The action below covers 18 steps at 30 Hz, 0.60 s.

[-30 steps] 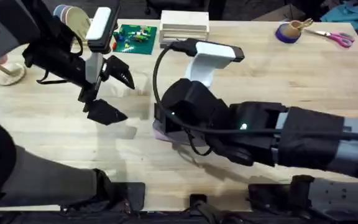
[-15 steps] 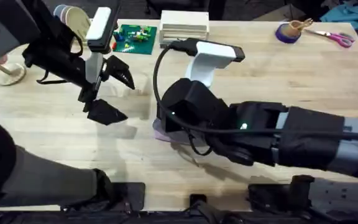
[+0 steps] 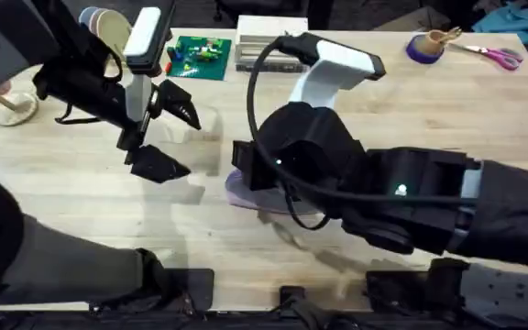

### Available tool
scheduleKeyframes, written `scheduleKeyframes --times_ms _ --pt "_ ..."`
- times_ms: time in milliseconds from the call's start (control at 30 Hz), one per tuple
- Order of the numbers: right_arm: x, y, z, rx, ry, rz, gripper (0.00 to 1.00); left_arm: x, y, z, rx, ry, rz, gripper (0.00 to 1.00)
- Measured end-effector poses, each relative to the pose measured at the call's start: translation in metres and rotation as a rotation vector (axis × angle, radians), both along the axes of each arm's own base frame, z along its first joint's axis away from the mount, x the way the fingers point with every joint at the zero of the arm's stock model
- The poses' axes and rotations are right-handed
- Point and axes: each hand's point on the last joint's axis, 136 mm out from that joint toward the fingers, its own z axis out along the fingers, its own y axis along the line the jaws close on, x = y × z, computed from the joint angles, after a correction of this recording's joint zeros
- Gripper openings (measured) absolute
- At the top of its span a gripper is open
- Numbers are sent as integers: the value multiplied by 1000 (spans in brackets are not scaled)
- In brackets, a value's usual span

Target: Unzip the bag, pick up the pens from the table one at a time and place them inside, then zip the bag closed.

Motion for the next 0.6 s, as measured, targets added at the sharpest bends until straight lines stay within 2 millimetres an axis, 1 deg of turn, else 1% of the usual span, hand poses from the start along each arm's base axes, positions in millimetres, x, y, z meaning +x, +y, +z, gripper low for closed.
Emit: scheduleKeyframes --times_ms 367,433,533,567,600 --pt "0 0 0 -1 0 0 32 -9 -11 9 -66 46 11 994" --pt "0 0 0 -1 0 0 32 -10 -14 7 -82 51 11 994" --pt "0 0 0 -1 0 0 30 -18 -22 2 -128 81 4 994" --pt "0 0 0 -1 0 0 30 -25 -30 -6 -179 116 -8 994" --pt "0 0 0 -1 0 0 30 -28 -33 -8 -194 125 -14 994"
